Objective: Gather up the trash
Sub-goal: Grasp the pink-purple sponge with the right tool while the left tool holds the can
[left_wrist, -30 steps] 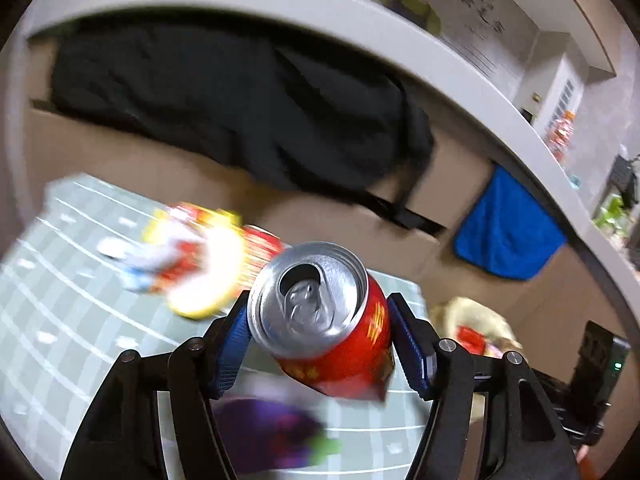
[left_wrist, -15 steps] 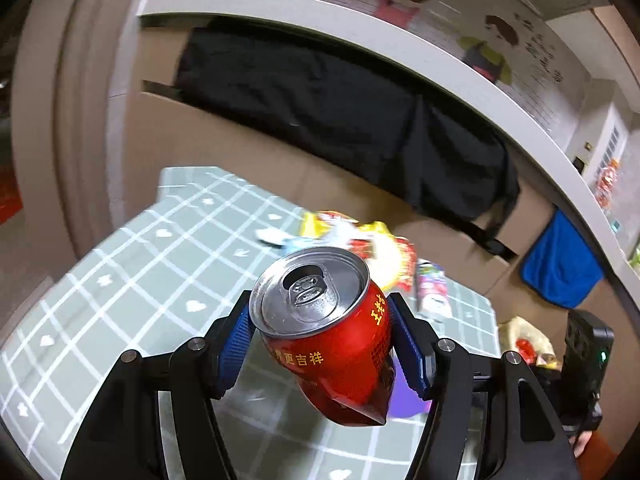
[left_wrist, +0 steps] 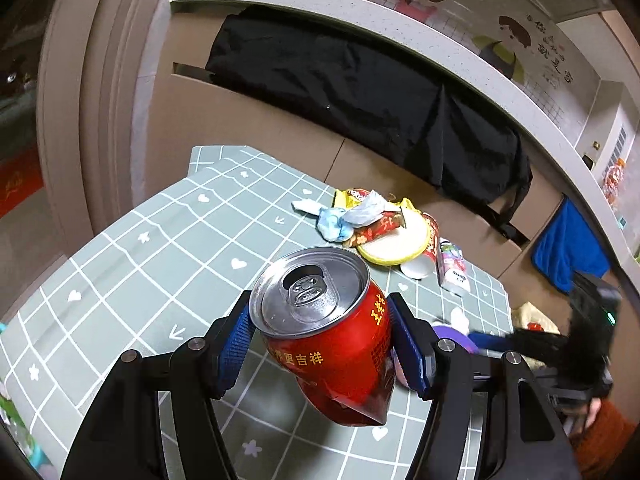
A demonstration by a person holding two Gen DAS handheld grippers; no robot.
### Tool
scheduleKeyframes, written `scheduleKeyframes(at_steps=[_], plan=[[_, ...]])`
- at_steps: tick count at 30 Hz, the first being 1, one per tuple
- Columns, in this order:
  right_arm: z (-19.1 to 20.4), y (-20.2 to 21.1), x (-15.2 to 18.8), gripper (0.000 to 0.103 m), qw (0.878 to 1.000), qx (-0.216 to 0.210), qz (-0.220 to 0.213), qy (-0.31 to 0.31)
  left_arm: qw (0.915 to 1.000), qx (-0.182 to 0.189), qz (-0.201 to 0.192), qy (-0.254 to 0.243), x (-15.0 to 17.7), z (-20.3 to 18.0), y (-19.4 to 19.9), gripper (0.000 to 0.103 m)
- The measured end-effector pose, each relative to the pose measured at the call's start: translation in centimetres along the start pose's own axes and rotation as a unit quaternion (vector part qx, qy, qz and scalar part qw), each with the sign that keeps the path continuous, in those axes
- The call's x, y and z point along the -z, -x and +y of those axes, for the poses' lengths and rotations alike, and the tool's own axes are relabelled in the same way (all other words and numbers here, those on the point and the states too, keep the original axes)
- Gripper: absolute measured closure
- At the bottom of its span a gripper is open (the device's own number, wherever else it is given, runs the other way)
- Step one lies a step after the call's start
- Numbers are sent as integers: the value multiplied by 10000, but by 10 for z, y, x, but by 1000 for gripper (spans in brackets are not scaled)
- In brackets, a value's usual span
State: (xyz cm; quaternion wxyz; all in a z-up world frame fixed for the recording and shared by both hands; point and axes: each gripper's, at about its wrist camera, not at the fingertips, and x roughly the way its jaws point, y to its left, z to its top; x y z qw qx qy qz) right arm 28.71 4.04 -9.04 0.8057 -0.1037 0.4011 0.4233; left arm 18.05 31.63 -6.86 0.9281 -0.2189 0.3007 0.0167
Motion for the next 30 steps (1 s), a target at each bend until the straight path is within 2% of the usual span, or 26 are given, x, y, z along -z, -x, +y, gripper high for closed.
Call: scheduleKeyframes(at_steps=[2, 12, 18, 23, 27, 30], plan=[[19, 5, 6, 65, 9997, -30, 61, 251, 10000, 19, 16, 52, 0, 2, 0, 38], [61, 10, 20, 66, 9982, -404, 132, 418, 9998, 57, -74, 156, 8, 10, 20, 38], [81, 6, 13, 66, 9976, -487, 122, 482, 9998, 98, -60, 177, 18, 15, 29, 38], [96, 5, 11, 66, 9971, -240, 137, 706, 9995, 124, -12, 293, 27, 26, 33, 38], [99, 14, 9, 66, 9977, 124, -173, 648, 9994, 113, -7, 316, 32, 30, 35, 38], [93, 10, 8, 66, 9981, 342, -114, 498, 9996, 53, -32, 259, 34, 32, 37, 38]])
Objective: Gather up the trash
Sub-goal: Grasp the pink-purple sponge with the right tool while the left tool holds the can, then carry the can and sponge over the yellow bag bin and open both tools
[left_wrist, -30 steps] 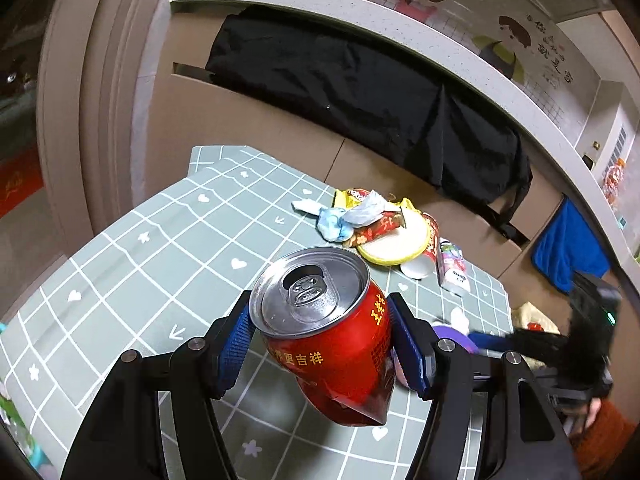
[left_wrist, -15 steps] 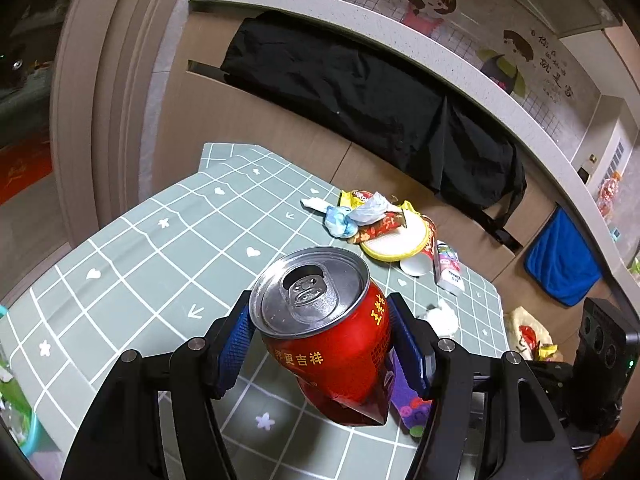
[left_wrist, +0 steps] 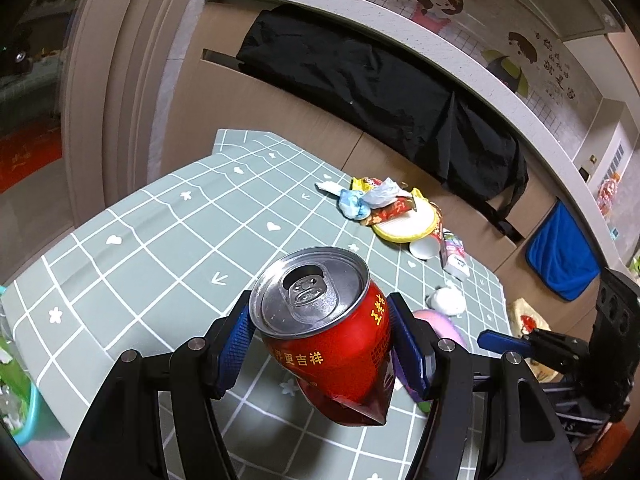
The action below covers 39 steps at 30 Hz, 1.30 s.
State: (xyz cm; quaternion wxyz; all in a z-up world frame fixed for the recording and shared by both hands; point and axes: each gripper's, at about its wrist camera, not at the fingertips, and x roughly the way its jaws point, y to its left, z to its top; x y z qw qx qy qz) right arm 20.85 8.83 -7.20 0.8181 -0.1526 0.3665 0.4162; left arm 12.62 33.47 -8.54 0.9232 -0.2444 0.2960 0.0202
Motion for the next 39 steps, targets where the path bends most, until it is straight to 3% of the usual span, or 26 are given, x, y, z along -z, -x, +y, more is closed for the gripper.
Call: scheduleKeyframes(at_steps=[8, 9, 10, 14, 19, 27, 33, 39], plan=[[12, -29, -5, 66, 9990, 349, 271, 83, 9993, -256, -102, -244, 2, -6, 5, 38], [9, -34, -5, 75, 9989, 299, 352, 27, 9992, -275, -109, -265, 1, -8, 6, 38], [6, -38, -5, 75, 9989, 266, 392, -65, 9991, -285, -116, -284, 1, -9, 6, 38], [-15, -24, -6, 75, 9988, 111, 123, -452, 9983, -340, -189, -441, -4, -23, 7, 38], [-46, 9, -4, 75, 9962, 272, -218, -795, 9965, -298, -307, -722, -14, -57, 4, 38], [-105, 83, 10, 75, 9874, 685, -900, -1110, 9885, 16, -536, -1417, -30, -156, -10, 38], [-146, 142, 20, 75, 9764, 1192, -1431, -1096, 9742, 326, -967, -2014, -47, -252, -24, 38], [-192, 204, 36, 75, 9580, 1772, -1863, -1271, 9580, 660, -1425, -2399, -57, -336, -33, 38]])
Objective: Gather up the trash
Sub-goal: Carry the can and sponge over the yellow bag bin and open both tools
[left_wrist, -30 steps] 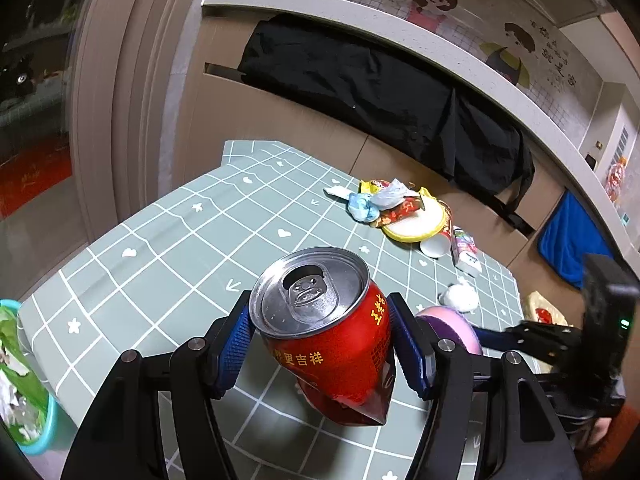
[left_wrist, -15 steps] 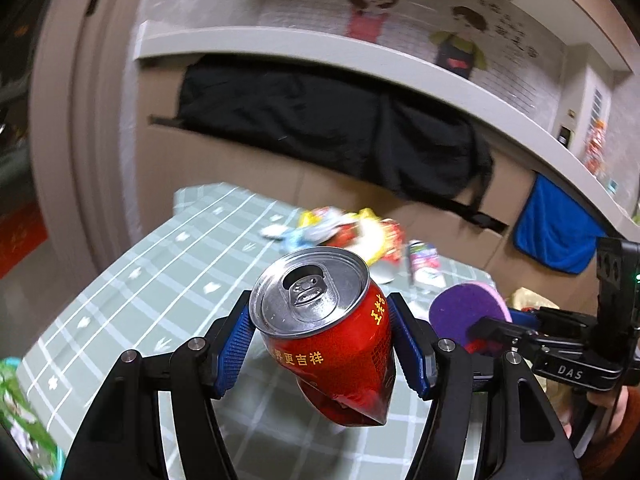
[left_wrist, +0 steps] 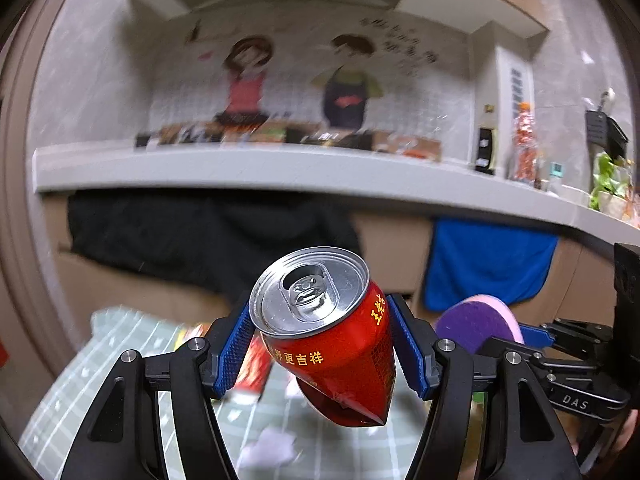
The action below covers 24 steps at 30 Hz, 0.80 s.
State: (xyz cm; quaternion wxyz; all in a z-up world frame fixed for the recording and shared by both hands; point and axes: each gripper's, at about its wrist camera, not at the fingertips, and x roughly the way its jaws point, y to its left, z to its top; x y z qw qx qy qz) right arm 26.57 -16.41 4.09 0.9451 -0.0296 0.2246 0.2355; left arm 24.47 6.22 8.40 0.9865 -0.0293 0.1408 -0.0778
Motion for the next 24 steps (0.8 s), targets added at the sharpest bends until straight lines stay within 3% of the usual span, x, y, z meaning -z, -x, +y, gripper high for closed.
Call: scheduleKeyframes(at_steps=[5, 10, 18, 24], plan=[[-47, 30, -8, 75, 9983, 492, -235, -193, 9988, 421, -226, -130, -20, -51, -17, 38], [-87, 53, -9, 75, 9947, 905, -294, -401, 9956, 903, -140, -199, -22, -99, -40, 38], [-132, 72, 3, 75, 9879, 1371, -246, -676, 9853, 1687, 227, -115, 4, -156, -77, 38], [-156, 80, 16, 75, 9845, 1503, -189, -889, 9795, 1911, 635, -13, 27, -179, -105, 38]])
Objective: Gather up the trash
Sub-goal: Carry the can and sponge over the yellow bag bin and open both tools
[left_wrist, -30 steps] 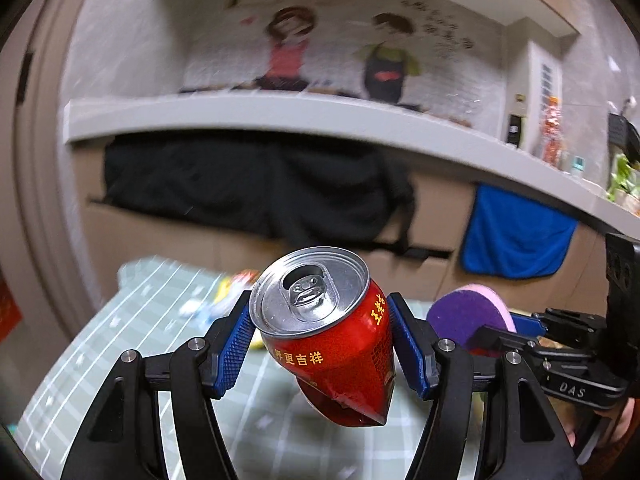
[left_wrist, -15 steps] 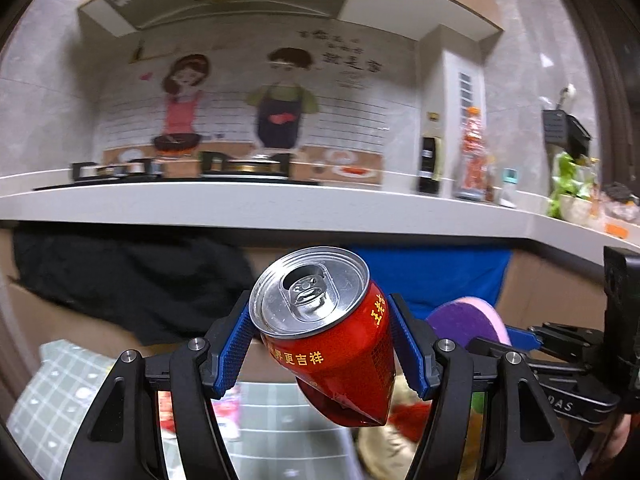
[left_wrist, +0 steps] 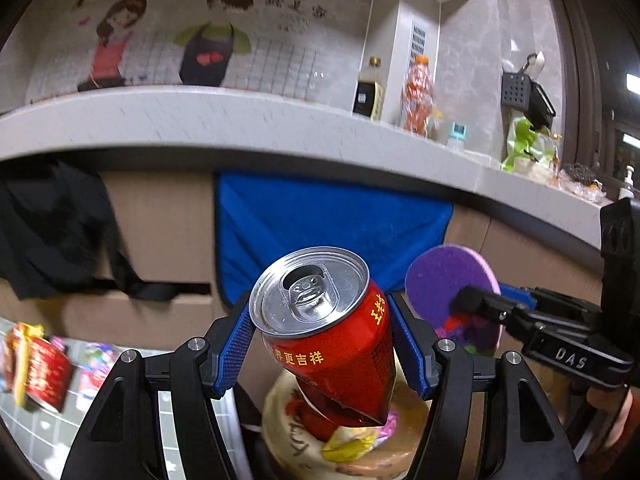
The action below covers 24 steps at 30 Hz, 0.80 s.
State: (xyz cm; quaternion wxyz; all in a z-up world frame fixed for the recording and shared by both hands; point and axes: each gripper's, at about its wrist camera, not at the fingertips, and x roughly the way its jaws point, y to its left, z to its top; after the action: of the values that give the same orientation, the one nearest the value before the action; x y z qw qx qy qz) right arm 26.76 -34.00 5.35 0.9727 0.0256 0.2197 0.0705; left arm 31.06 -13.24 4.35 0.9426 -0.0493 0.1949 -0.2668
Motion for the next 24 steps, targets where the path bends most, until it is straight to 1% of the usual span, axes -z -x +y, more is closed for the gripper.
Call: scheduleKeyframes(at_steps=[6, 13, 16, 17, 18, 19, 20, 21, 23, 24], plan=[[-16, -10, 5, 75, 9998, -1, 86, -152, 9995, 118, 276, 123, 15, -3, -28, 38], [-39, -28, 11, 75, 9990, -47, 178, -399, 9967, 353, 590, 434, 26, 4, -60, 38], [-52, -41, 17, 75, 9977, -78, 267, -612, 9949, 518, 663, 560, 32, 9, -75, 38], [-57, -45, 20, 74, 9970, -126, 297, -700, 9933, 653, 689, 661, 37, 12, -83, 38], [-61, -50, 24, 72, 9963, -209, 317, -768, 9903, 861, 779, 759, 44, 16, -92, 37], [-65, -56, 29, 73, 9955, -297, 352, -833, 9882, 948, 915, 782, 48, 18, -99, 37], [-70, -66, 38, 72, 9941, -322, 470, -922, 9844, 982, 1230, 786, 56, 19, -111, 36], [-73, -74, 44, 69, 9930, -278, 594, -986, 9814, 929, 1480, 792, 64, 21, -120, 34], [-79, -86, 56, 65, 9907, -230, 768, -1101, 9803, 840, 1572, 852, 73, 25, -125, 32], [-80, -89, 61, 65, 9898, -250, 811, -1144, 9788, 851, 1597, 958, 76, 29, -126, 31]])
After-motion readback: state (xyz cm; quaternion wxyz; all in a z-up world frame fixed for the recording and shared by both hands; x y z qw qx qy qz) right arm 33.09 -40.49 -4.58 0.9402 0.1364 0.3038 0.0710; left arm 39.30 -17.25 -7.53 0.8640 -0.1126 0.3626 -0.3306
